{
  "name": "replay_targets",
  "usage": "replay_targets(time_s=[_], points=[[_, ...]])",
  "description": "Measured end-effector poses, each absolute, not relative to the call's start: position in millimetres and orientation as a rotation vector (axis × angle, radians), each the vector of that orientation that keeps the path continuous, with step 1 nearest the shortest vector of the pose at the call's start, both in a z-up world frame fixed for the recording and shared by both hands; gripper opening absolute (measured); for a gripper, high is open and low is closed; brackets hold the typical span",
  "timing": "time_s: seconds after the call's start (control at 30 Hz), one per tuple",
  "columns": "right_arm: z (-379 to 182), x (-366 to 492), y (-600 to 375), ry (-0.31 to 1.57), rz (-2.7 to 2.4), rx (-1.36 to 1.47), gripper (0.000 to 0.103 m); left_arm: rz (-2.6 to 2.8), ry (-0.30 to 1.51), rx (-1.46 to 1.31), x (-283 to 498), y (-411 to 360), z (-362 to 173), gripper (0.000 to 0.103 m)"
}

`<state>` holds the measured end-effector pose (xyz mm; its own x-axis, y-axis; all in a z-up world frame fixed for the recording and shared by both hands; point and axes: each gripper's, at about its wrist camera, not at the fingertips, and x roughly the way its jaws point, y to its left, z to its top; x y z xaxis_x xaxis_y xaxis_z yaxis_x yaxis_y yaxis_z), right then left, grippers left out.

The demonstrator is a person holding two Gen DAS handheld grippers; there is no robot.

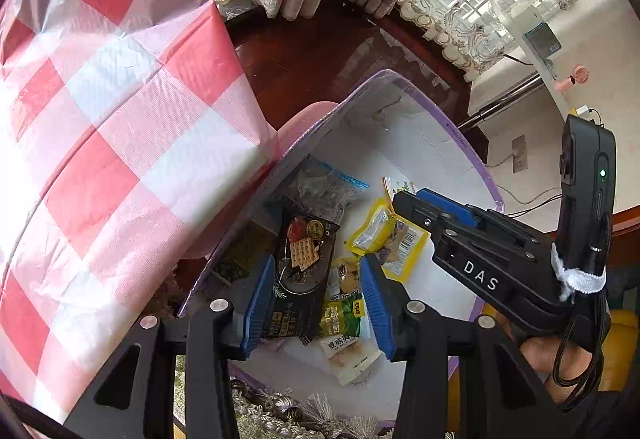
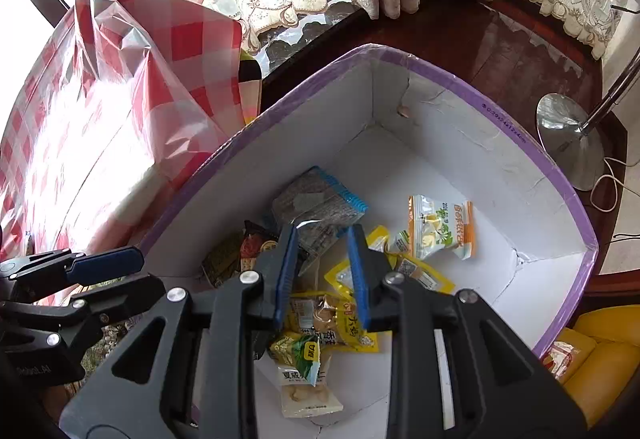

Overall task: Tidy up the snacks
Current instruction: 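Open both tools to drop the packets into the box, then grasp the second black cracker box with the left tool while the right tool grasps a wrapped pastry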

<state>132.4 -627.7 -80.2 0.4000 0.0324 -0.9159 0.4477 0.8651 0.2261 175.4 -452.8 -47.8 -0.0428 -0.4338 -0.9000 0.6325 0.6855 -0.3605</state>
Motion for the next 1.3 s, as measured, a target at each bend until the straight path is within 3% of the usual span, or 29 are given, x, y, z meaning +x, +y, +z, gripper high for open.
replay_targets(time_s=[0.17, 0.63, 1.3], points=[[-73.2, 136.9, -614.6, 1.134, -0.246, 0.476, 0.038, -0.797, 1.262, 0.131, 179.5, -429.7, -29.5, 0.055], [-46.9, 160.3, -536.8, 1.132, -0.092, 0.375, 0.055, -0.583, 1.131, 0.010, 192.4, -331.1, -4.5, 0.055], [-7.2, 169.7, -363.4, 1.061, 0.229, -0.130, 0.071, 0.043, 1.014, -0.347, 164.9, -53.3, 2.1, 0.055]])
